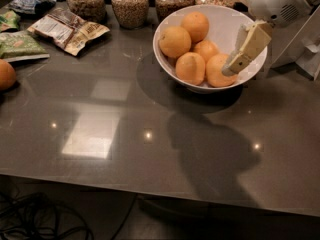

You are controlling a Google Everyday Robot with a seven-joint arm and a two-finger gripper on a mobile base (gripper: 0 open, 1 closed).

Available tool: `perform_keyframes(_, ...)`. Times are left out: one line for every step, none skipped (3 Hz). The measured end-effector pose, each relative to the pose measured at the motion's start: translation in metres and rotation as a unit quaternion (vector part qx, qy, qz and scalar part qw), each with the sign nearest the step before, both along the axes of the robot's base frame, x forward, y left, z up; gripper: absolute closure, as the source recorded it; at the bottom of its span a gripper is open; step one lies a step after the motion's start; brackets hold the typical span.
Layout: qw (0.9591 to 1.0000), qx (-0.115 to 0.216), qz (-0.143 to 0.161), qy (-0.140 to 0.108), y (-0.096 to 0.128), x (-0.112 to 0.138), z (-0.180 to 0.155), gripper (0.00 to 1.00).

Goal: Pick orange from white bowl

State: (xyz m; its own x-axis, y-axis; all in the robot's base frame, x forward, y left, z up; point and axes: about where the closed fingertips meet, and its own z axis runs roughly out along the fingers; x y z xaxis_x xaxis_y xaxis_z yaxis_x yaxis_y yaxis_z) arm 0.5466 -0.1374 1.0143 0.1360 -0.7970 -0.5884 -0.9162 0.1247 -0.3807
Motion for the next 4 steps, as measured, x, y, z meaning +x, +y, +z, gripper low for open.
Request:
perform_keyframes(0.9985,-0.025,0.02,-0.044,0.013,0.019,0.0,0.0)
perform_keyframes(0.9953,-0.041,0.043,-0.077,0.031,0.045,0.002,0.0)
perform_keyframes(0.9934,-0.049,0.054,-0.088,0.047,0.065,0.0,0.19)
perform_keyframes(0.9935,-0.05,0.056,-0.086,0.057,0.08,-0.004,0.41)
